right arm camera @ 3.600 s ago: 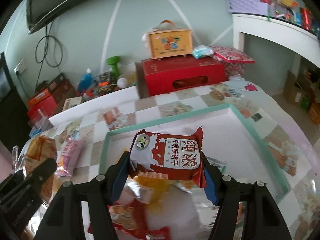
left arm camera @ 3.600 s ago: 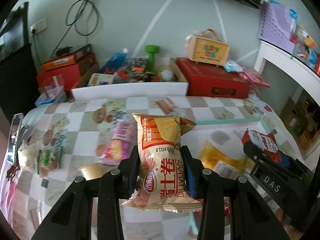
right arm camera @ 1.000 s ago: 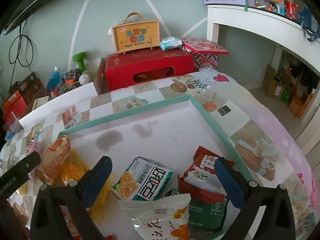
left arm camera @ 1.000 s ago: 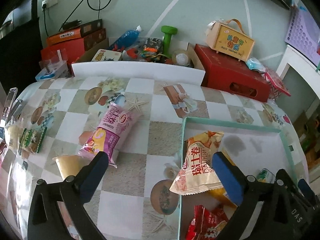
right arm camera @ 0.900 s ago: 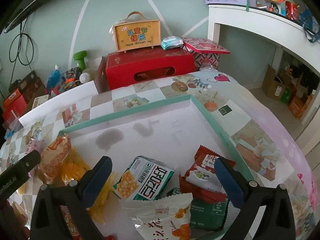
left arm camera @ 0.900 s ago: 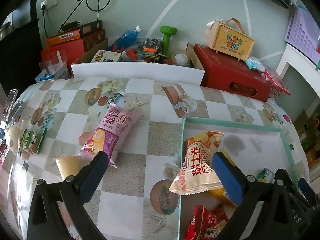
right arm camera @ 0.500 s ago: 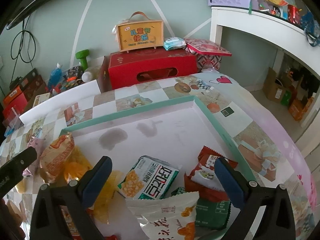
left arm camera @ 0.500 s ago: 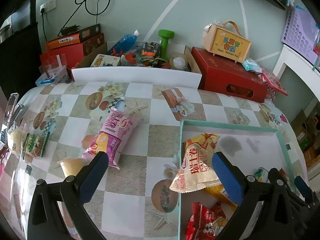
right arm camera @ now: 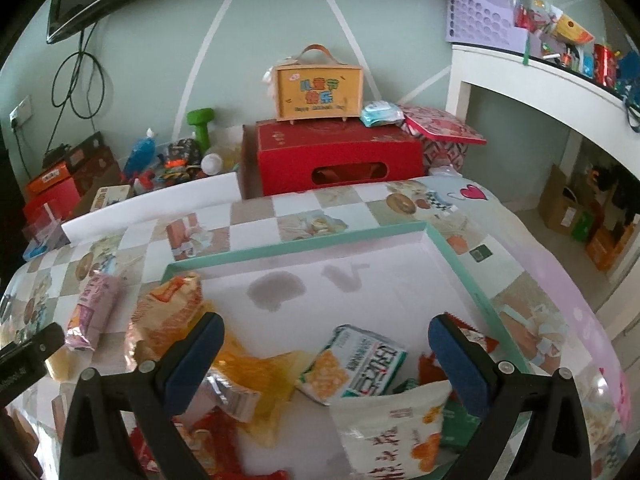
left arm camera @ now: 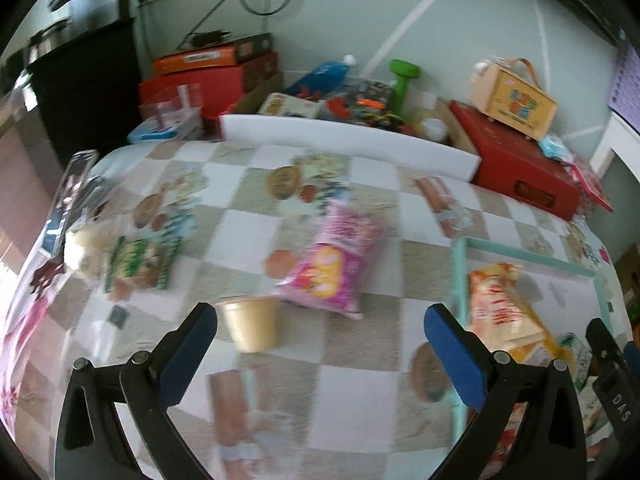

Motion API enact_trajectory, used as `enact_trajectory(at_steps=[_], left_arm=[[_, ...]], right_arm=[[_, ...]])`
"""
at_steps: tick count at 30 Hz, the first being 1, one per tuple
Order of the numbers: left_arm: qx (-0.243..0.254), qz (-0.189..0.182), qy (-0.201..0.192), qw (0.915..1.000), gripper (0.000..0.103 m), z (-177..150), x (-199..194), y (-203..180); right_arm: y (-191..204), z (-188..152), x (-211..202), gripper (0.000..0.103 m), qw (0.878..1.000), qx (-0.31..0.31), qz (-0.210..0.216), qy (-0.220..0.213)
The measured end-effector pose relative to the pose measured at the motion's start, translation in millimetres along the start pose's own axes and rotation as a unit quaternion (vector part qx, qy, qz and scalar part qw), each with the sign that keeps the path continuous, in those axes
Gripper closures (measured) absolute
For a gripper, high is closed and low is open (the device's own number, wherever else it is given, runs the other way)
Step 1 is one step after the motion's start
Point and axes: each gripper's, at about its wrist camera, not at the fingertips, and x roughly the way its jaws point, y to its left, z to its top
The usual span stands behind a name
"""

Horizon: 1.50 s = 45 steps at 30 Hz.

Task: Organize snacks
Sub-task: 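Move both tools back toward the remaining snacks on the table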

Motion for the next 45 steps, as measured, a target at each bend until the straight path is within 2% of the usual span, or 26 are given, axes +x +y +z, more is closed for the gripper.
enact_trajectory(at_steps=[13, 23, 32, 45], left_arm=[[-0.071, 0.046, 0.010, 0.9964, 0.000, -5.6, -11.5, 90.4], [-0.103, 0.065, 0.007, 0.9925, 0.000, -8.8, -22.7, 136.3], [-0.119, 0.065, 0.018, 0.9907, 0.000, -12.1, -17.7, 161.5], [-0.145, 0.045, 0.023, 0.9881, 0.000, -13.3, -11.6, 197.2]], right_arm=[[71.6, -5.9, -17.1, 0.000, 0.997, -0.055, 0.045, -0.015], [135.0, -22.2, -26.4, 0.000, 0.991, -0.090, 0.101, -0.009], [181.7, -42.5, -21.1, 0.000, 0.983, -0.111, 0.143, 0.016], [219.0, -62.0, -6.5, 0.000, 0.976, -0.120, 0.174, 0.055]])
